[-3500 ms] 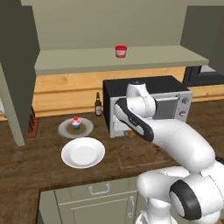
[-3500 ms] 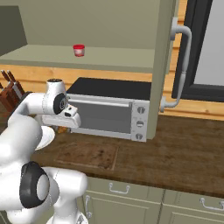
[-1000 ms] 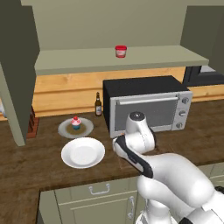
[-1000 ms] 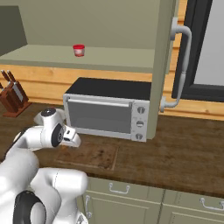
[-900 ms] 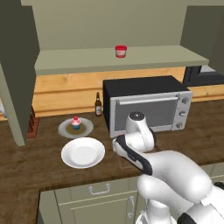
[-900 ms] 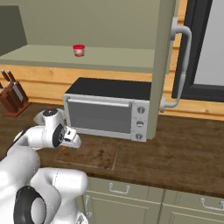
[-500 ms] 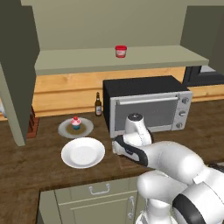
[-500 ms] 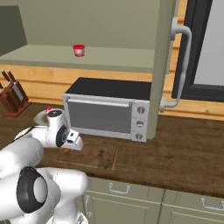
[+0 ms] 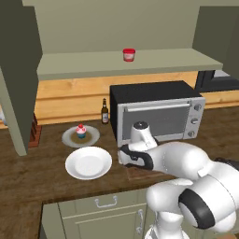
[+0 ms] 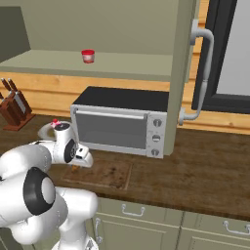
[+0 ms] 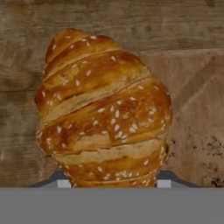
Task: From the different types of pastries on the counter, select a croissant and place it on the cutting board. Then retrieve a jar of jam from the cabinet and place it alongside the croissant on the cutting board.
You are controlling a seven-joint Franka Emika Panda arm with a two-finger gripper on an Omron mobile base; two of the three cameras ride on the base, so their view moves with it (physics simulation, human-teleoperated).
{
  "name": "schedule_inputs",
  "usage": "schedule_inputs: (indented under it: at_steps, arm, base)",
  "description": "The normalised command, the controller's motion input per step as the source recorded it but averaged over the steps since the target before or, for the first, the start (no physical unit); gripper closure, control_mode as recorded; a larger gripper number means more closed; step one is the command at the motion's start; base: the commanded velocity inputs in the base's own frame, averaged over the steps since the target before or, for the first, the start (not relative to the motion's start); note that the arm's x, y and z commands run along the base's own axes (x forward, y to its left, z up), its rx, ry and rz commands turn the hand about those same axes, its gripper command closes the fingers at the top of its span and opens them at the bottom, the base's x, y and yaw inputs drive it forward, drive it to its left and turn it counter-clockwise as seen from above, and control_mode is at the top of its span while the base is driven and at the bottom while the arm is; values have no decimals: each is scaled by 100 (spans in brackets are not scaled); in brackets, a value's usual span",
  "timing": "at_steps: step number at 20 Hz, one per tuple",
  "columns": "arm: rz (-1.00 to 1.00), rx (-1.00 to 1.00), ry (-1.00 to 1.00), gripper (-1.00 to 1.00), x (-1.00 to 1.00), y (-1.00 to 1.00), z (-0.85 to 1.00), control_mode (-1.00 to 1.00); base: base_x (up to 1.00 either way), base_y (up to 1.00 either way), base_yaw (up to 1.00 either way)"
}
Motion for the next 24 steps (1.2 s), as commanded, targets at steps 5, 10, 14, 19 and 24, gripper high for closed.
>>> schedule_inputs:
  at_steps: [5,10,14,19,24]
  arm:
    - [0,0,-5,-100,-9,-1,0,-100]
    - [0,0,0,-100,-10,0,18,-100]
    - [-1,0,-5,-100,-15,-3,82,-100]
    - [0,-1,-3,-100,-51,-15,93,-100]
    - [0,-1,0,-100,-97,-28,83,-100]
  base:
    - [0,0,0]
    - [0,0,0]
    - [0,0,0]
    - [0,0,0]
    - [0,0,0]
